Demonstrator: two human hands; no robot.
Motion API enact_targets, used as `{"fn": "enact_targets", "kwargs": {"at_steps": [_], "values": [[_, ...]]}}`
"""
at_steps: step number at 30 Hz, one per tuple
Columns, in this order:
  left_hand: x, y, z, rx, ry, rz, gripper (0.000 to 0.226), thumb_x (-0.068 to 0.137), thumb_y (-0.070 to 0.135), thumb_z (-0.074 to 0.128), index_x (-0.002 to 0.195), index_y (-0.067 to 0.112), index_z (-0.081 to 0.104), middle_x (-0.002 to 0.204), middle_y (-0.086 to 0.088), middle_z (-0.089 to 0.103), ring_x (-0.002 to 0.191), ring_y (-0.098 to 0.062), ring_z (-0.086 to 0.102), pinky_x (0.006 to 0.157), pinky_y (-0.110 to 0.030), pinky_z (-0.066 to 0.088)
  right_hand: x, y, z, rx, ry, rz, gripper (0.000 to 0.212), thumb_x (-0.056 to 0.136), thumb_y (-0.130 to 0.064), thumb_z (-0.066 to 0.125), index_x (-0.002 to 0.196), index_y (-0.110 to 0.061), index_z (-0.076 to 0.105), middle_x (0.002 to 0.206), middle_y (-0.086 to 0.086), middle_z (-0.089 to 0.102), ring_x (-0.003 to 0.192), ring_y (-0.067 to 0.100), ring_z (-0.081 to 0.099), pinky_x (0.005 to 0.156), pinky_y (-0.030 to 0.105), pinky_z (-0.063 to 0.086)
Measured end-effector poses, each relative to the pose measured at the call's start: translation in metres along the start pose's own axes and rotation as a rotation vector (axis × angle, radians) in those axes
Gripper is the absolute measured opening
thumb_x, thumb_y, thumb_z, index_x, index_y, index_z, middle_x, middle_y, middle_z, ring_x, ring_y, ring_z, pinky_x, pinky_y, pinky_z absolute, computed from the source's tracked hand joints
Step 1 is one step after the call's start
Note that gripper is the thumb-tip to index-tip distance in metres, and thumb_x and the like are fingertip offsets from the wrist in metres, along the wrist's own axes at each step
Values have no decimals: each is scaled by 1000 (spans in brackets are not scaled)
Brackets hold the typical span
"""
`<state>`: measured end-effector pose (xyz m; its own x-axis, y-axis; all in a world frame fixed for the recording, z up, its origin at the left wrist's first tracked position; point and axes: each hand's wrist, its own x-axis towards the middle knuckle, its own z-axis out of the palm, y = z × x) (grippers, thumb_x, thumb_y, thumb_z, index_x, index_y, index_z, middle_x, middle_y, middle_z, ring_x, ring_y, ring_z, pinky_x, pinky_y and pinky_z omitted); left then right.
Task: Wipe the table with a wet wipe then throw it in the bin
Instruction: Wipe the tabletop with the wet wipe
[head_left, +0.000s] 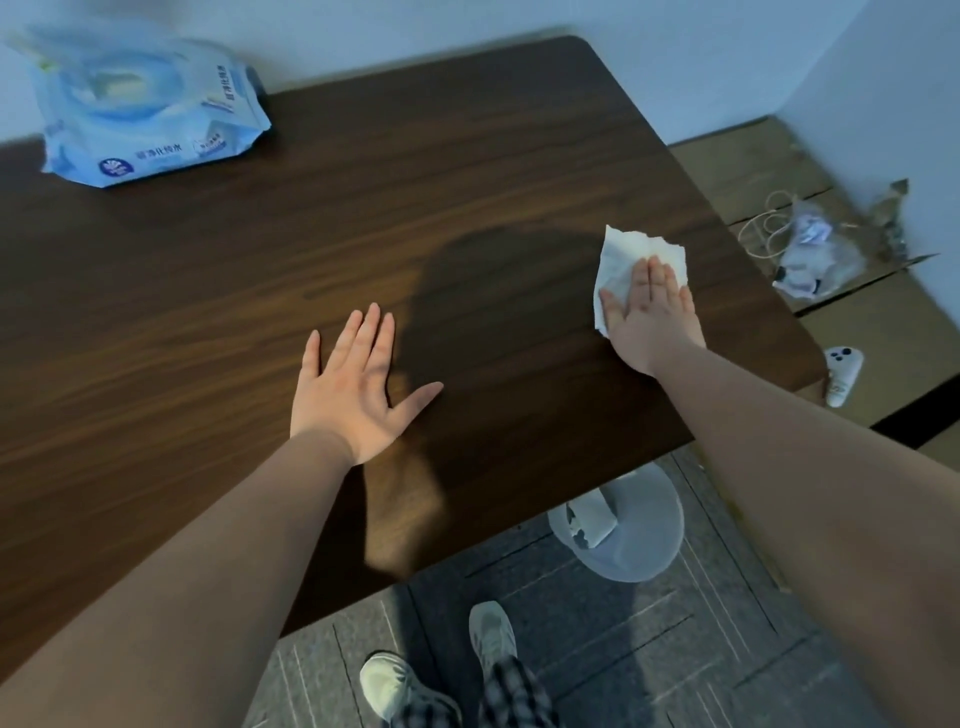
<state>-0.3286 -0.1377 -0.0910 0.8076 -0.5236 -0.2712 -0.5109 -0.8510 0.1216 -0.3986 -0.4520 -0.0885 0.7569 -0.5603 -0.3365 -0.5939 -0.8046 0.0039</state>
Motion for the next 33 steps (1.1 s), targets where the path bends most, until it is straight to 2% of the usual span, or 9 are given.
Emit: {"fn": "enact_targets", "kwargs": {"at_steps": [7, 14, 20, 26, 33], "values": [[-10, -7, -7, -105, -72, -21, 89, 86, 75, 22, 152, 23, -8, 159, 5, -16, 144, -10, -16, 116, -41, -13, -36, -39, 13, -21, 0, -77, 69, 98, -52, 7, 150, -10, -10, 160, 9, -9, 147, 23, -7, 118, 40, -2], [-69, -78, -1, -174, -49, -142, 86, 88, 72, 23, 151, 23, -9, 159, 7, -16, 143, -8, -16, 117, -40, -11, -68, -145, 22, -48, -19, -304, 69, 97, -54, 6, 149, -12, -14, 160, 9, -13, 146, 22, -11, 117, 38, -9], [-133, -170, 4, -188, -10, -344, 89, 84, 76, 12, 151, 22, -9, 159, 6, -16, 144, -9, -16, 117, -41, -9, -109, -264, 44, -109, -31, -551, 71, 97, -56, 7, 149, -13, -14, 160, 8, -13, 146, 23, -11, 117, 38, -9], [-233, -258, 18, -180, 21, -610, 88, 85, 73, 14, 152, 18, -6, 160, 1, -11, 145, -13, -12, 118, -42, -3, -167, -380, 64, -180, -56, -761, 71, 97, -56, 7, 149, -13, -13, 160, 6, -15, 145, 20, -15, 115, 37, -12], [-332, -335, 38, -176, -26, -910, 115, 68, 89, 4, 151, 10, -8, 160, -7, -13, 146, -20, -12, 117, -48, -2, -238, -498, 90, -251, -56, -985, 71, 97, -56, 9, 149, -13, -13, 160, 6, -13, 146, 21, -14, 118, 40, -9]]}}
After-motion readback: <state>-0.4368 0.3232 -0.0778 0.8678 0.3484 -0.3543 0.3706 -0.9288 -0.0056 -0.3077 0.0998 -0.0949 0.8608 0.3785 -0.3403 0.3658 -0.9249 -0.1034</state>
